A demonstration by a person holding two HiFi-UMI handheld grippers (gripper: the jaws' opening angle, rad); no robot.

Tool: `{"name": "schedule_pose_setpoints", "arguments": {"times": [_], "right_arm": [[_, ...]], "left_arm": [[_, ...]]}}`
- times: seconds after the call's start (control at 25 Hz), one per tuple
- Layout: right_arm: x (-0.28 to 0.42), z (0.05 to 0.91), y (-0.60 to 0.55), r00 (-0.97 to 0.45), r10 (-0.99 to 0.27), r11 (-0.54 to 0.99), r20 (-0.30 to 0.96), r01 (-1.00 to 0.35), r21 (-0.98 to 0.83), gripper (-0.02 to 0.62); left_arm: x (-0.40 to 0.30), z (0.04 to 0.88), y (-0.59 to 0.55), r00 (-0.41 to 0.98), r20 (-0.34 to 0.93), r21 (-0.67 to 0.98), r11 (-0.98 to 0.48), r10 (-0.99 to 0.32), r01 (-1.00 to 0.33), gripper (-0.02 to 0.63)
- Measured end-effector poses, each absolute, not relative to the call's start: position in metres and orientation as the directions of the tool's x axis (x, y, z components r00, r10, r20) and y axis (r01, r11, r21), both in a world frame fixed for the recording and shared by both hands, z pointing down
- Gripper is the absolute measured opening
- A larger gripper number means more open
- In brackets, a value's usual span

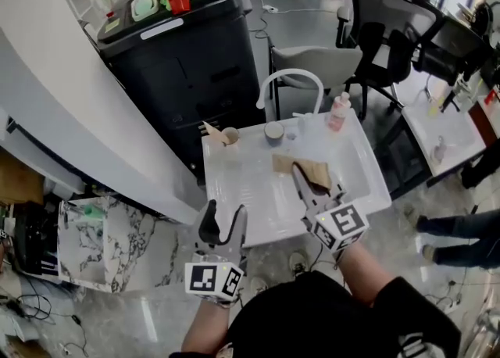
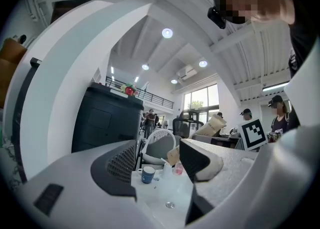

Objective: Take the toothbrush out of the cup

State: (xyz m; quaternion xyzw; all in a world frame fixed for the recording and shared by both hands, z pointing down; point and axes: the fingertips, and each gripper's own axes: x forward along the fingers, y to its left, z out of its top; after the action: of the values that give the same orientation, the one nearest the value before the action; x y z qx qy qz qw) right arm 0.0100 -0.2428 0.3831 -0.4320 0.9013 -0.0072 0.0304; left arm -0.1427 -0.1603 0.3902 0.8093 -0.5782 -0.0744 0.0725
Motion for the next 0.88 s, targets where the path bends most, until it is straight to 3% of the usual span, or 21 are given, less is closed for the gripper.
{"name": "schedule_pose_setpoints", "arguments": {"times": [0.88], "right_arm": [[0.029, 0.368, -0.185, -0.619, -0.782, 0.623, -0.070, -0.781, -0.047, 0.026]], "left_arm": [[-0.131, 0.372, -0.141, 0.355, -0.068, 0.188, -0.361, -0.933, -0.914, 0.258]]}}
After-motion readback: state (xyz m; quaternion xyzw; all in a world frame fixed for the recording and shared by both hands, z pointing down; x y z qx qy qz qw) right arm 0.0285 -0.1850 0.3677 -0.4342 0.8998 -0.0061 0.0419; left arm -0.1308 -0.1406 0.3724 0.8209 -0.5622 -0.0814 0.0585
